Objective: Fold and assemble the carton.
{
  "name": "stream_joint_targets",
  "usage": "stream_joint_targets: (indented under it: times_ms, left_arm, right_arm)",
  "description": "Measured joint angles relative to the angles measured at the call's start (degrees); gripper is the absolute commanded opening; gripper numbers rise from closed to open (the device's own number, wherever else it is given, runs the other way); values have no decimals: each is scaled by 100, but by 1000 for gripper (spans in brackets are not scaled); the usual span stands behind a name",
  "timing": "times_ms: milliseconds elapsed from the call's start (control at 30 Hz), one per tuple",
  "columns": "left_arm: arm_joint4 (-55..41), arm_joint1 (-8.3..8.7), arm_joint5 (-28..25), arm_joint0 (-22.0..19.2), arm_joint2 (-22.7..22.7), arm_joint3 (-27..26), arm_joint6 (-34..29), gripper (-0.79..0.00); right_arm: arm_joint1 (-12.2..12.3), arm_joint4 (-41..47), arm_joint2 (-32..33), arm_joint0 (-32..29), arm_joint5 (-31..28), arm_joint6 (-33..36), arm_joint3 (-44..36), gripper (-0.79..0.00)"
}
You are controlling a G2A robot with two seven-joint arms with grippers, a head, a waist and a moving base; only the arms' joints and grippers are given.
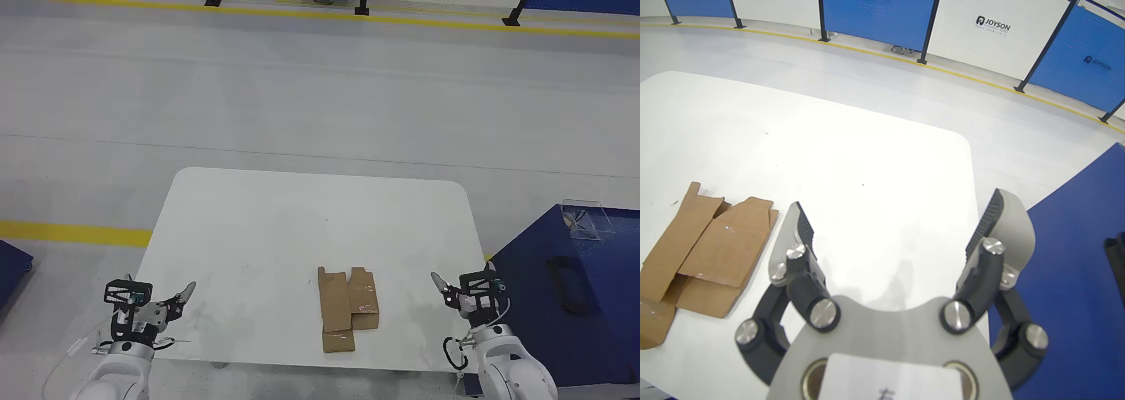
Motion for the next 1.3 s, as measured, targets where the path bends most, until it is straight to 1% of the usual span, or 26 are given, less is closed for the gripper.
stream_joint_targets:
  times_ms: [167,233,333,367,433,467,533,567,633,667,733,800,833,867,900,933,1000,1033,1067,1100,1200,1233,1300]
  left_arm:
    - [0,0,0,0,0,0,0,0]
    - [0,0,0,0,0,0,0,0]
    - [0,0,0,0,0,0,0,0]
    - [0,0,0,0,0,0,0,0]
    - [0,0,0,0,0,0,0,0]
    - [0,0,0,0,0,0,0,0]
    - [0,0,0,0,0,0,0,0]
    - [0,0,0,0,0,0,0,0]
    - [0,0,0,0,0,0,0,0]
    - [0,0,0,0,0,0,0,0]
    - [0,0,0,0,0,0,0,0]
    - [0,0,0,0,0,0,0,0]
    - [0,0,0,0,0,0,0,0]
    - [0,0,0,0,0,0,0,0]
    - [0,0,0,0,0,0,0,0]
    - [0,0,0,0,0,0,0,0]
    - [0,0,0,0,0,0,0,0]
    - [0,0,0,0,0,0,0,0]
    - [0,0,0,0,0,0,0,0]
    - [0,0,0,0,0,0,0,0]
    - [0,0,0,0,0,0,0,0]
    - [0,0,0,0,0,0,0,0]
    - [0,0,0,0,0,0,0,0]
  right_arm:
    - [0,57,-23,-1,-57,58,-26,0]
    - [18,435,30,56,-435,435,-153,0]
    - [90,2038,375,440,-1772,1888,-34,0]
    - [125,2953,461,713,-2259,2640,190,0]
    - [182,4403,458,1229,-2697,3907,673,0]
    - [220,5323,388,1632,-2756,4808,1066,0]
    - [262,6454,237,2281,-2529,6039,1742,0]
    - [270,7003,92,2687,-2318,6677,2230,0]
    - [251,7599,-208,3258,-2074,7399,2991,0]
    - [224,7846,-434,3609,-1996,7726,3494,0]
    - [168,7889,-803,4066,-2043,7907,4175,0]
    - [87,7585,-1222,4434,-2312,7788,4785,0]
    - [53,7487,-1379,4540,-2432,7725,4995,-117]
    - [11,7433,-1556,4645,-2560,7650,5232,-203]
    - [-16,7405,-1669,4705,-2625,7593,5385,-259]
    - [-41,7380,-1772,4752,-2672,7545,5515,-240]
    - [-100,7369,-1990,4834,-2757,7499,5760,-237]
    - [-123,7369,-2070,4865,-2794,7475,5849,-215]
    - [-151,7365,-2164,4905,-2844,7422,5957,-172]
    - [-170,7359,-2226,4934,-2875,7377,6034,-175]
    - [-226,7377,-2397,5027,-2969,7292,6255,-231]
    - [-242,7401,-2439,5052,-2999,7281,6314,-231]
    - [-275,7412,-2535,5107,-3052,7206,6436,-197]
